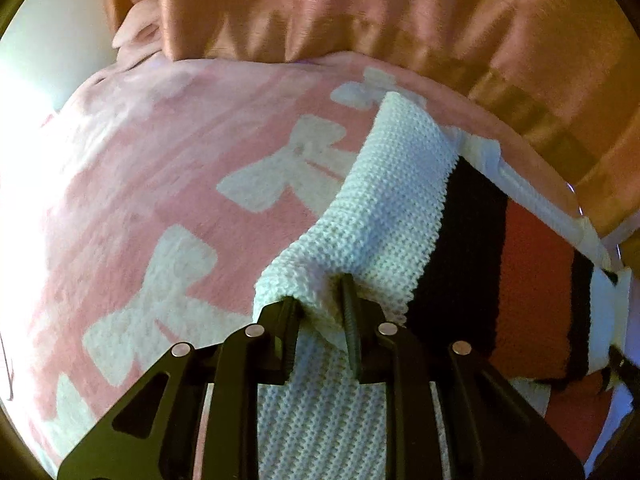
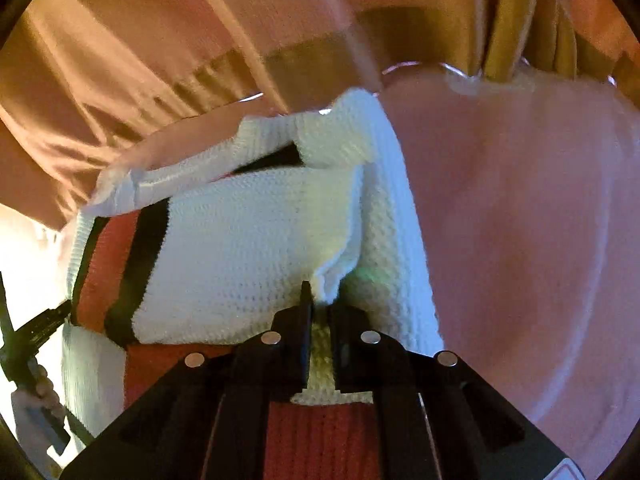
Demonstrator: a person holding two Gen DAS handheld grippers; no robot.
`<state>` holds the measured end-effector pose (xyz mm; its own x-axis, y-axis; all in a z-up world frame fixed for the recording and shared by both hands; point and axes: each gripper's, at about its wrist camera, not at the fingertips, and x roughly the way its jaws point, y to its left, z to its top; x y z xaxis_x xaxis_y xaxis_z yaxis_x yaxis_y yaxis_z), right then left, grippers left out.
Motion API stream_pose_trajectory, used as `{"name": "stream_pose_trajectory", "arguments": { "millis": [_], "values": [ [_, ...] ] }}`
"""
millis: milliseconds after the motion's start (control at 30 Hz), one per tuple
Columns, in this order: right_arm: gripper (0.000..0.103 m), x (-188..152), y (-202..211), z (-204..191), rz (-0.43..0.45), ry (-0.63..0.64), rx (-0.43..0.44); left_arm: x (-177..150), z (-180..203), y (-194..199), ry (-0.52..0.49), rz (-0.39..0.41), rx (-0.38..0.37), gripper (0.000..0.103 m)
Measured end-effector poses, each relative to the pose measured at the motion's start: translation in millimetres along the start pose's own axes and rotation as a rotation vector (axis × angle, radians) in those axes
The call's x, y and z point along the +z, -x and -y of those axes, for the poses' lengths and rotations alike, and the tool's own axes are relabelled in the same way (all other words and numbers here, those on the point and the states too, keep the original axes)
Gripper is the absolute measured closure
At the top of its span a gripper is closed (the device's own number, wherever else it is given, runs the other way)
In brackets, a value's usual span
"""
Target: Fold small clothes
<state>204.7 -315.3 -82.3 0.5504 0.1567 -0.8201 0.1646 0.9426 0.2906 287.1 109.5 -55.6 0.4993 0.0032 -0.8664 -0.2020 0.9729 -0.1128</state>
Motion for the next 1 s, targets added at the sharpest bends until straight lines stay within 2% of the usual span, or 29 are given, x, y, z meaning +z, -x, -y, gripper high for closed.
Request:
{"name": "stream_pose_trajectory", "arguments": {
  "millis": [67, 133, 200, 233, 267, 367, 433, 500, 567, 733, 800, 833, 933, 1000],
  "values": [
    [0.090, 4.7, 22.5, -8.6, 0.055, -0.008, 0.030, 0.7, -3.1, 5.0, 0.007, -0.019, -0.048, 0.082],
    [0.083, 1.5, 44.5, -14.7, 0.080, 0.016, 0.006, -2.3, -6.0, 17.4, -0.005, -0.027, -0.092, 0.077],
    [0.071, -8.8, 67.9, -22.9, 0.111, 0.070, -0.057, -10.2, -7.7, 32.6, -0.046, -0.011, -0.090, 0.053],
    [0.061, -15.3, 77.6, -25.2, 0.121, 0.095, -0.075, -15.4, -8.0, 39.2, -0.068, -0.005, -0.092, 0.049],
    [0.054, -24.9, 90.4, -28.0, 0.129, 0.126, -0.097, -23.5, -9.3, 48.8, -0.109, 0.000, -0.107, 0.046],
    [0.046, -63.4, 118.5, -27.5, 0.143, 0.141, -0.112, -55.6, -15.4, 74.3, -0.216, 0.012, -0.104, 0.038],
    [0.043, -95.0, 131.8, -22.5, 0.136, 0.133, -0.105, -79.5, -24.8, 90.5, -0.257, 0.022, -0.090, 0.031],
    [0.039, -137.8, 142.3, -14.9, 0.121, 0.109, -0.115, -103.8, -37.5, 103.2, -0.257, 0.020, -0.099, 0.023],
    [0.038, -179.9, 146.7, -6.0, 0.082, 0.076, -0.127, -127.9, -51.6, 111.2, -0.213, -0.009, -0.146, 0.021],
    [0.038, -256.9, 151.4, 11.9, -0.016, -0.026, -0.119, -188.6, -67.6, 110.2, -0.141, -0.172, -0.232, 0.021],
    [0.038, -277.7, 153.6, 18.6, -0.043, -0.082, -0.068, -203.8, -65.5, 120.6, -0.157, -0.130, -0.234, 0.020],
    [0.038, -284.4, 154.4, 21.6, -0.052, -0.104, -0.047, -210.8, -63.1, 122.3, -0.166, -0.149, -0.251, 0.020],
    [0.038, -296.2, 152.0, 27.4, -0.082, -0.169, 0.027, -224.6, -58.6, 128.0, -0.181, -0.129, -0.256, 0.022],
    [0.038, -298.9, 149.8, 26.5, -0.081, -0.183, 0.062, -229.1, -56.7, 131.5, -0.186, -0.110, -0.265, 0.049]
  ]
}}
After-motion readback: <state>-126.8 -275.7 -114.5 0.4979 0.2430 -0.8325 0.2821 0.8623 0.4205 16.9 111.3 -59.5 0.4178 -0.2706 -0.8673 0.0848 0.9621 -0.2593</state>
